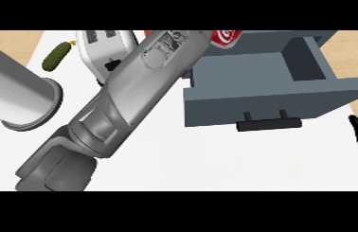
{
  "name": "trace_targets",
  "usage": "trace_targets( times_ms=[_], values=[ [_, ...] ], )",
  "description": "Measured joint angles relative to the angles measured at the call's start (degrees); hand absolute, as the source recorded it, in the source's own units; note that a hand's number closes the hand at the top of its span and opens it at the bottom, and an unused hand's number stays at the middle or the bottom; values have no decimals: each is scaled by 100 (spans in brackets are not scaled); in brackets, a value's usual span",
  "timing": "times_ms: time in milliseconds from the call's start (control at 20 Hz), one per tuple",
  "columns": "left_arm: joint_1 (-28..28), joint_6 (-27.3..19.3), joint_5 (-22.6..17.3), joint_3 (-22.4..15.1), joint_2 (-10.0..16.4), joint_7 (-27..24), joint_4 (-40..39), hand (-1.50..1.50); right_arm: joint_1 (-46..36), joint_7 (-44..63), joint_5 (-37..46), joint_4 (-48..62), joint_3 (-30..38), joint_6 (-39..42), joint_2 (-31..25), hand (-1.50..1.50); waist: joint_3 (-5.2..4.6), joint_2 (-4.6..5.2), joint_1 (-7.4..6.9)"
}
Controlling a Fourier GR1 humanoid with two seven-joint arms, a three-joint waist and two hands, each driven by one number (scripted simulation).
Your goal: Pick up the can, place it into the drawer and close the drawer
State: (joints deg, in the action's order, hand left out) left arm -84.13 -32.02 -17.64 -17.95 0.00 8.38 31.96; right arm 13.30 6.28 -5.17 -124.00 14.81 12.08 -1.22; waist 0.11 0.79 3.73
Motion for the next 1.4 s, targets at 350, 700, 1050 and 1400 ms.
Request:
trace_targets(
  times_ms=[350, 700, 1050, 1400],
  values=[
    [-63, -55, -447, -405, 0, -365, -490, 150, -172, 17, 24, 48, -6, -39, -19, -150, 2, 23, 76],
    [1, -261, -703, -804, 0, -780, -812, 150, -393, 75, 117, 203, -69, -76, -59, -150, 4, 51, 168],
    [85, -437, -863, -1242, 0, -957, -992, 150, -576, 106, 171, 229, -171, -115, -45, -150, 6, 81, 284],
    [139, -648, -995, -1507, 1, -1037, -1160, -150, -592, 179, 31, 191, -32, -62, -164, -150, 6, 87, 324]
  ],
)
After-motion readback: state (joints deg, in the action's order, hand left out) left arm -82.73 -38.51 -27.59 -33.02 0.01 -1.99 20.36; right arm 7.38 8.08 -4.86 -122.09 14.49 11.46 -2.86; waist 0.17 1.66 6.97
